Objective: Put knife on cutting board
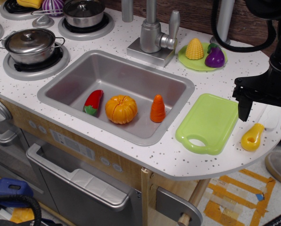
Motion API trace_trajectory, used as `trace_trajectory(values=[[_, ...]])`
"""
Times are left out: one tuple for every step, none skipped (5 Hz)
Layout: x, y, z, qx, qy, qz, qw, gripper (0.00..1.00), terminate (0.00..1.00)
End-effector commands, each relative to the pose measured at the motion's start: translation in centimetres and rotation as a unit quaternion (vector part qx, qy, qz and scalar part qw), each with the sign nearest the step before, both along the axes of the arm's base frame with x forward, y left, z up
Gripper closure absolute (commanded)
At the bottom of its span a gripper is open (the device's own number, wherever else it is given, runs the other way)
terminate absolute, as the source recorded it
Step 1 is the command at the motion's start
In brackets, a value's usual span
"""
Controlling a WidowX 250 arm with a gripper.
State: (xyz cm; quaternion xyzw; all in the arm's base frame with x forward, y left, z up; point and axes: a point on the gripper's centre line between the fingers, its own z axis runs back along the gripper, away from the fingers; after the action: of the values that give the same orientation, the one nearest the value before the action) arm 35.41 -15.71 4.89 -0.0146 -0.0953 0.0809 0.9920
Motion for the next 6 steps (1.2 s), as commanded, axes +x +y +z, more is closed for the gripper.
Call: trace_trajectory(values=[[0.0, 0.0, 0.0, 0.000, 0.000, 0.000, 1.0000, 0.00, 0.00], [0.3, -0.1, -1.1, -0.002, -0.002, 0.003, 1.0000, 0.00, 0.00], [0.4, 0.0, -2.3, -0.010, -0.005, 0.008, 0.9999, 0.00, 0.00], [0.3, 0.0, -3.2, -0.009, -0.009, 0.010, 0.9999, 0.00, 0.00], [0.4, 0.1, -3.9, -0.010, -0.008, 0.011, 0.9999, 0.00, 0.00], [0.6, 0.2, -3.6, -0.003, 0.000, 0.012, 0.9999, 1.00, 0.00]])
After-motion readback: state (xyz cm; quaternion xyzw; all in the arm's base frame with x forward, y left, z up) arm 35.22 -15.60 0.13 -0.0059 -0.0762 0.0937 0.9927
